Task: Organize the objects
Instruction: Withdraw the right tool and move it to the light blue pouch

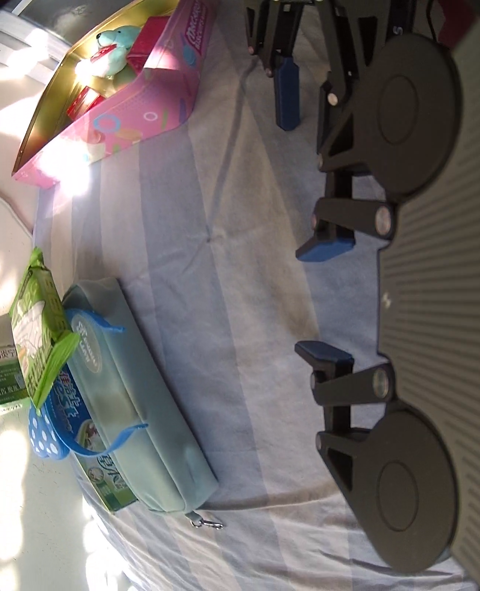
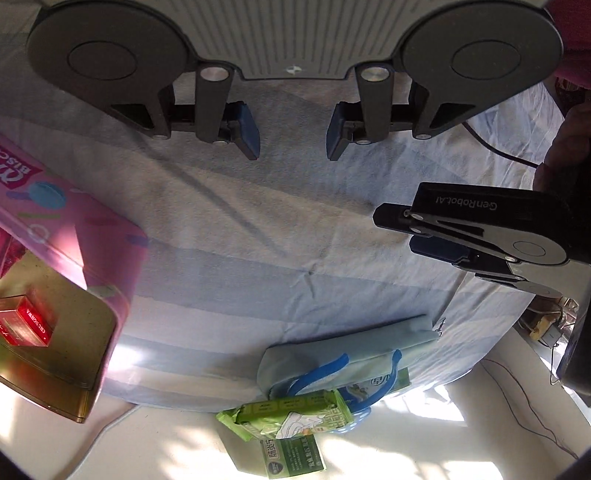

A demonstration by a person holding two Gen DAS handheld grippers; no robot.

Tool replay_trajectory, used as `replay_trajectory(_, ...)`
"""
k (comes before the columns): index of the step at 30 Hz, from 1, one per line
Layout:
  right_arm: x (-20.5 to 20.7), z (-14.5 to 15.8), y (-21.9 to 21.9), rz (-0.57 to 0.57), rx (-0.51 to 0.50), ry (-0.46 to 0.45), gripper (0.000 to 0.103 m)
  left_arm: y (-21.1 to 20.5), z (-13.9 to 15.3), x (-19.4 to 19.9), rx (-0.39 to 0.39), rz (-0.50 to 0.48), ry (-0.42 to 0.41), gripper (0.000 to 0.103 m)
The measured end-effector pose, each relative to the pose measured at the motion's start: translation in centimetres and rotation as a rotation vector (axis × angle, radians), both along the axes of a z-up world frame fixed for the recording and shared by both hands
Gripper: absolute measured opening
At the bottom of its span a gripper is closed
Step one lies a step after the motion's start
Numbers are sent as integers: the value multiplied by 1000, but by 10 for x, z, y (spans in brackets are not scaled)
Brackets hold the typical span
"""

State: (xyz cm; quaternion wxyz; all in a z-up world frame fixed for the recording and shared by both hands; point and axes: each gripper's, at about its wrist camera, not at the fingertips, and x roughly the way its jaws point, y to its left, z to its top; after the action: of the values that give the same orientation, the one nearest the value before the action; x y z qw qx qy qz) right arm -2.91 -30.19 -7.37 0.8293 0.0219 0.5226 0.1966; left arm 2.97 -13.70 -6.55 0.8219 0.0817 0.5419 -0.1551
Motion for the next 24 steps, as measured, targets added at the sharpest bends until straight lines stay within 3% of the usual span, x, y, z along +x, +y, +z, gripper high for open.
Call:
replay_trajectory(8, 7, -1, 47, 32, -12, -25, 46, 52, -5, 4, -13, 40, -4, 53)
replay_trajectory(10, 11, 0, 59, 51, -11, -50, 52, 66, -5, 5, -18, 53, -16, 54)
replay_trajectory(13, 27, -1, 76, 63, -4, -62, 51, 88, -6, 9, -21, 92, -34, 54)
replay_trajectory(18, 73, 10, 69, -61, 59, -158, 50, 135, 5, 32, -93, 211, -49, 55)
replay_trajectory(21, 105, 15, 44, -214, 154, -167, 51, 155, 17, 54, -199, 284, -63, 62)
replay_trajectory(24, 131, 14, 19, -346, 237, -162, 52, 163, 24, 75, -296, 351, -56, 62)
